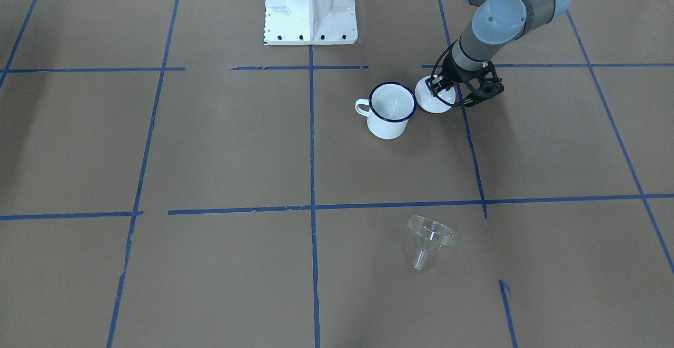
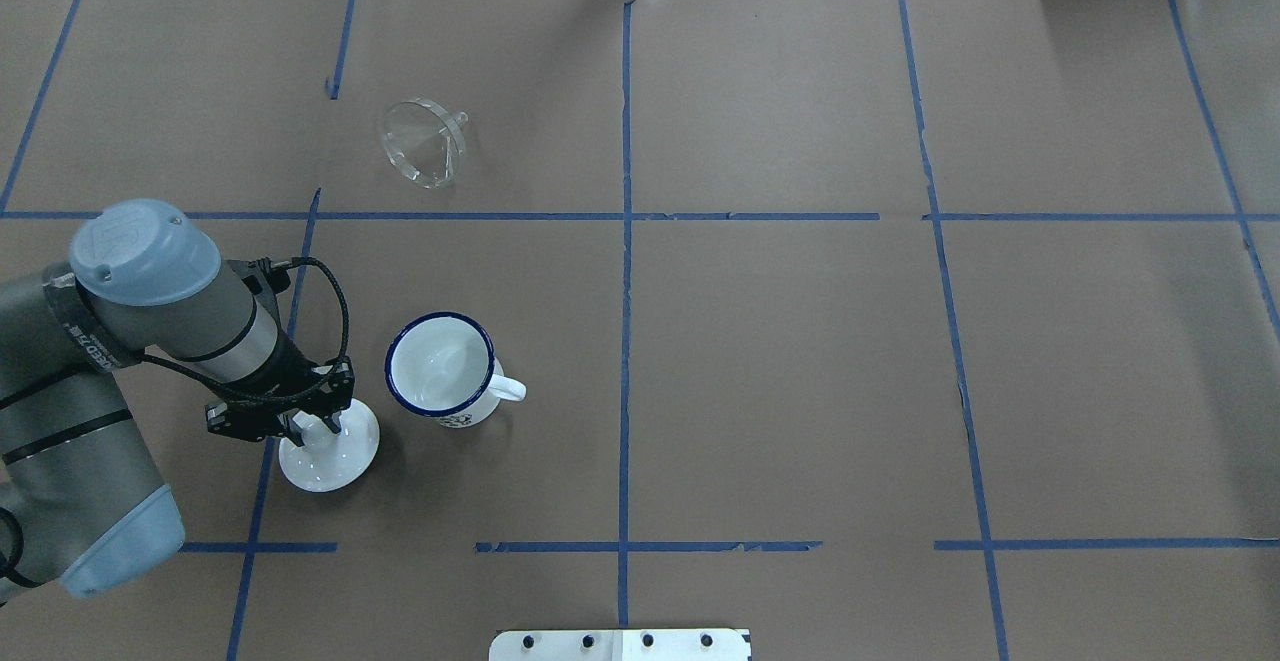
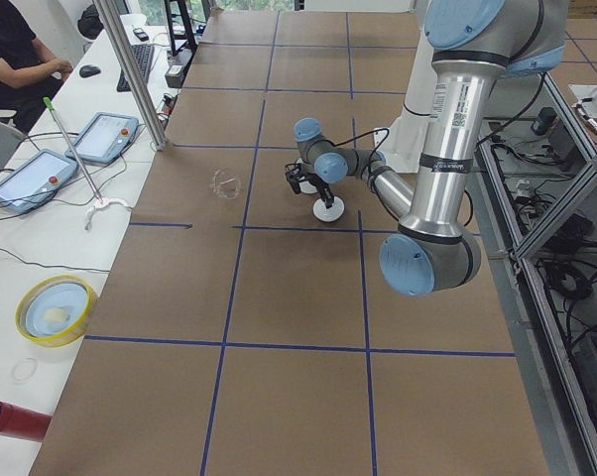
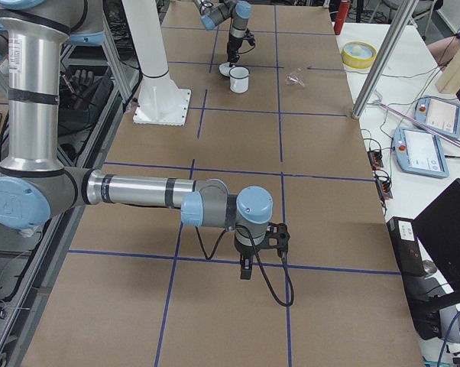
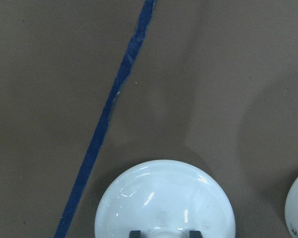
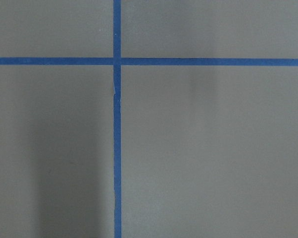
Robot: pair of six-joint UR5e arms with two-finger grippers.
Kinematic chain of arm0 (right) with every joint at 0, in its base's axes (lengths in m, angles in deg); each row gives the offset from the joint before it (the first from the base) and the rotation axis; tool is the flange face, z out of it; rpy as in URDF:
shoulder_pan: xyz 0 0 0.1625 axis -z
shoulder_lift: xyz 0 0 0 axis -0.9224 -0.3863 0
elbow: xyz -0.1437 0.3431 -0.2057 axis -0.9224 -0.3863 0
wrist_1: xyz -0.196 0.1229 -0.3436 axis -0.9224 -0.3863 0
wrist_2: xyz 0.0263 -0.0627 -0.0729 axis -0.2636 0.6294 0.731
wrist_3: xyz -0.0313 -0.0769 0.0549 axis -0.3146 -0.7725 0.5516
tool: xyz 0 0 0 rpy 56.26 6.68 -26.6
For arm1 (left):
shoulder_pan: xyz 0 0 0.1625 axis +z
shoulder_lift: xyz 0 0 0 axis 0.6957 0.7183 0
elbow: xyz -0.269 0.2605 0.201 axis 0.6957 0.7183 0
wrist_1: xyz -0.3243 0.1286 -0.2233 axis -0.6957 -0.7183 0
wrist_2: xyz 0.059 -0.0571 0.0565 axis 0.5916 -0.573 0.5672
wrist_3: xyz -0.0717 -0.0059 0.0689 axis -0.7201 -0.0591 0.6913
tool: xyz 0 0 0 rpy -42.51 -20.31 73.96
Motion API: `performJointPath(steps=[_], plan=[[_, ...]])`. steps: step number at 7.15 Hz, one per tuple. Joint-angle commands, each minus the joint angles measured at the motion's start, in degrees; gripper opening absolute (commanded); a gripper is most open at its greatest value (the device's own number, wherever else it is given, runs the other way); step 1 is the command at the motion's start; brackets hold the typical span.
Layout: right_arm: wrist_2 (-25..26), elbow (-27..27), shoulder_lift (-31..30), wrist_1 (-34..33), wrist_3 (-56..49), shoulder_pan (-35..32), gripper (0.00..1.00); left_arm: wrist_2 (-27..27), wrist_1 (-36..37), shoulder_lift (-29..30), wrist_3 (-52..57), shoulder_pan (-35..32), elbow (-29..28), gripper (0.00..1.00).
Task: Place funnel on cup
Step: 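Carry the lid beside the mug and lower it onto the table, then open the left gripper and move it toward the glass funnel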
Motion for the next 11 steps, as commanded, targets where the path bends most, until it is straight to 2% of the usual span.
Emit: performJointPath(steps=[1,2,4,5,6,7,8,10,11], plan=[[0.0,0.07,0.0,0.0,0.0,0.0,1.0,0.21,-3.27,-0.58,0.21,0.1,-1.11,0.7],[0.0,0.07,0.0,0.0,0.0,0.0,1.0,0.47,-5.03,-0.67,-0.05,0.01,-0.77,1.0],[0.0,0.07,0.0,0.0,0.0,0.0,1.0,0.48,-4.26,-1.54,0.04,-1.56,2.03,1.0],[0.0,0.07,0.0,0.0,0.0,0.0,1.0,0.48,-2.34,-2.77,0.56,-6.88,5.27,1.0],[0.0,0.07,0.0,0.0,0.0,0.0,1.0,0.39,-1.54,-2.0,0.65,-12.15,5.21,1.0],[0.0,0.07,0.0,0.0,0.0,0.0,1.0,0.47,-1.45,0.1,-0.22,-13.25,4.52,1.0],[0.0,0.07,0.0,0.0,0.0,0.0,1.0,0.48,-1.71,3.94,-3.97,-15.35,2.07,1.0],[0.0,-0.02,0.0,0.0,0.0,0.0,1.0,6.07,-5.02,13.0,-13.89,-15.81,-5.3,1.0],[0.0,-0.02,0.0,0.0,0.0,0.0,1.0,8.1,-14.36,13.12,-21.85,-15.72,-7.94,1.0]])
